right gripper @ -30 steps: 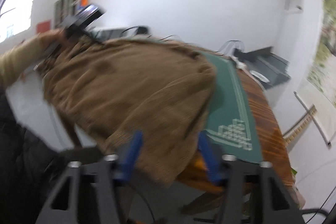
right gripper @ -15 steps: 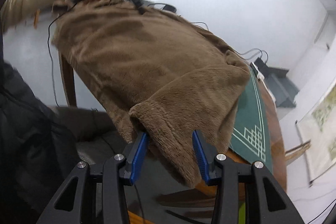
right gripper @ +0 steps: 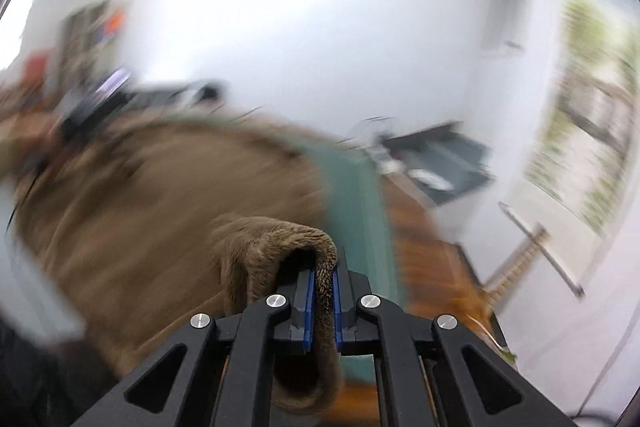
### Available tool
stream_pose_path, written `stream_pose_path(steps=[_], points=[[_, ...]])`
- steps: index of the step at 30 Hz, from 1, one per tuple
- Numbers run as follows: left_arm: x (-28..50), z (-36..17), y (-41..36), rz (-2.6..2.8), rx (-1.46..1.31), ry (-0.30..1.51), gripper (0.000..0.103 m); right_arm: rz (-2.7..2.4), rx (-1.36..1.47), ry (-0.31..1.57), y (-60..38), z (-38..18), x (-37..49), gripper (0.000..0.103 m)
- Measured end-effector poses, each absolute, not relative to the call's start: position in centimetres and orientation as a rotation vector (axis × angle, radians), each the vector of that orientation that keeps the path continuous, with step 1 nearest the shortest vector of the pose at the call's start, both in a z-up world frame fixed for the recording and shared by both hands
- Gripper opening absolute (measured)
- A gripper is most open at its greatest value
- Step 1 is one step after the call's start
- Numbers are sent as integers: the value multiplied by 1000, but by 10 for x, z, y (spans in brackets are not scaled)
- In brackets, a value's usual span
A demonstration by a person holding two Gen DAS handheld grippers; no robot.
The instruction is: Fold towel
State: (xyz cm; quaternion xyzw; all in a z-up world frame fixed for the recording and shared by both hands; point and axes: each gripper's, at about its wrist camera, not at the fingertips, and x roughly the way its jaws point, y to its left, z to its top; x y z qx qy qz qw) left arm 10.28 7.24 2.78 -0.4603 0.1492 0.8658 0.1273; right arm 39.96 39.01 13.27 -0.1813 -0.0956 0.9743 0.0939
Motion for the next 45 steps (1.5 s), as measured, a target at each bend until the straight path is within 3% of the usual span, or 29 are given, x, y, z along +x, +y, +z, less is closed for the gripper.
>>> stream_pose_path(steps=[7,12,15,16,18,19,20,21,28,36,40,45], points=[[85,32,73,2514,-1359,392,103,2674,-180,108,495,191,409,8],[72,33,76,2508,-1370,401,103,2616,-216,83,506,191,381,8],[64,32,76,2493,-1385,381,103,2648,-438,10,503,173,347,9],[61,32,76,2489,-1390,378,103,2654,-502,-7,502,166,338,14],[57,32,75,2485,-1395,381,103,2658,-630,-59,496,154,327,35],[55,32,75,2482,-1396,382,103,2647,-649,-94,492,151,329,65],[52,32,73,2480,-1398,380,103,2632,-654,-133,487,147,333,87],[48,33,71,2480,-1400,371,103,2616,-660,-171,481,144,337,89],[19,41,51,2503,-1407,270,103,2524,-624,-90,493,151,369,89],[-7,51,26,2543,-1401,210,103,2514,-328,36,475,207,372,89],[-29,60,13,2580,-1390,154,103,2734,-369,35,438,226,310,89],[-66,63,0,2590,-1404,12,103,3045,-701,191,387,210,178,89]])
